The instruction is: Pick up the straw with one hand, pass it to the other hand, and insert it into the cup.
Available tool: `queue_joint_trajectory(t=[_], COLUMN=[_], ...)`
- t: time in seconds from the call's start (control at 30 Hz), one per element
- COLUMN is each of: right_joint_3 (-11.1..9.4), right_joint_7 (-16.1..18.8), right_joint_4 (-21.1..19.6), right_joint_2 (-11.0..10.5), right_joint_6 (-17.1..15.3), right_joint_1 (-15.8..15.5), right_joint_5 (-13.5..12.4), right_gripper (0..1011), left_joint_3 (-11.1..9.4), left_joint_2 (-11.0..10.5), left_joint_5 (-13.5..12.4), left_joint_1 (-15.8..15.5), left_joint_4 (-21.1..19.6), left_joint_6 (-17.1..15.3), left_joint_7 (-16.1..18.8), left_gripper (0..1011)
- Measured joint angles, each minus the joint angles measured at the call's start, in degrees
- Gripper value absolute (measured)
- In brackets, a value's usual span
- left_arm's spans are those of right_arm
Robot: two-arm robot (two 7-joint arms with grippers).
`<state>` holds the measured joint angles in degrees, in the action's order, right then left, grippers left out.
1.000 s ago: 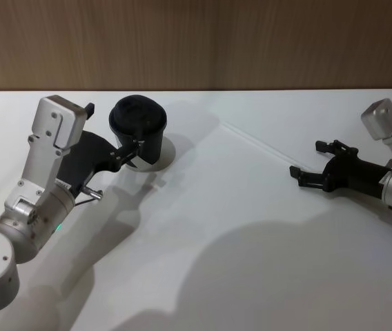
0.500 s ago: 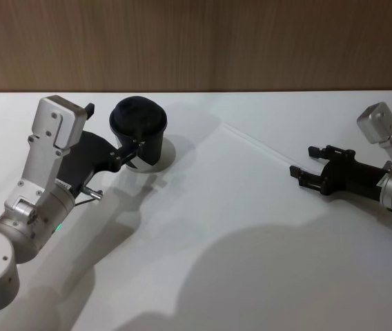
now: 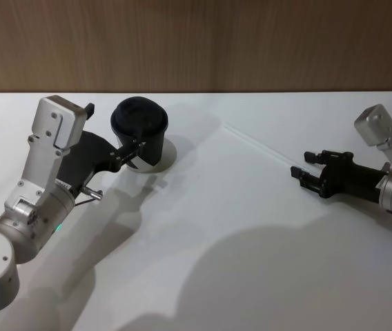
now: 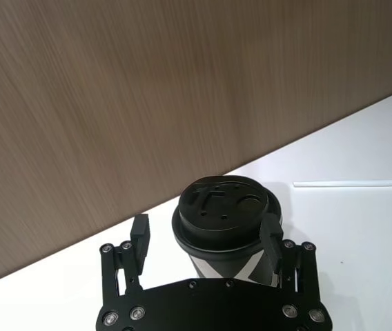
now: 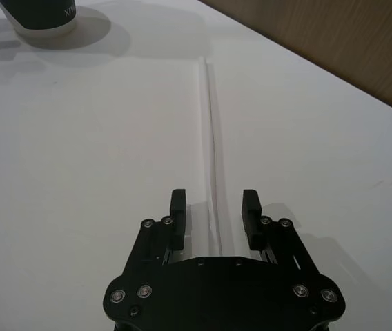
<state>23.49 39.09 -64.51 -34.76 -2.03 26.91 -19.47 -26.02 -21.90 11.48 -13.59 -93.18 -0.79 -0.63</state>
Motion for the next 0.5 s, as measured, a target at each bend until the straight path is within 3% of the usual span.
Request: queue_joint_trajectory(t=[0.5], right_joint_3=[0.1], right_joint_7=[0.1], right_joint_4=[-0.3], right_joint_2=[-0.3], right_joint_6=[-0.3], right_joint_1=[0.0], right_joint_5=[-0.8], right_gripper=[387], left_joint_3=[0.0], left_joint_2=[0.0], left_joint_5=[0.0], left_joint_1=[0.0], left_joint_4=[0.0], left_joint_6=[0.0], left_joint_7=[0.0], left_gripper=[1003])
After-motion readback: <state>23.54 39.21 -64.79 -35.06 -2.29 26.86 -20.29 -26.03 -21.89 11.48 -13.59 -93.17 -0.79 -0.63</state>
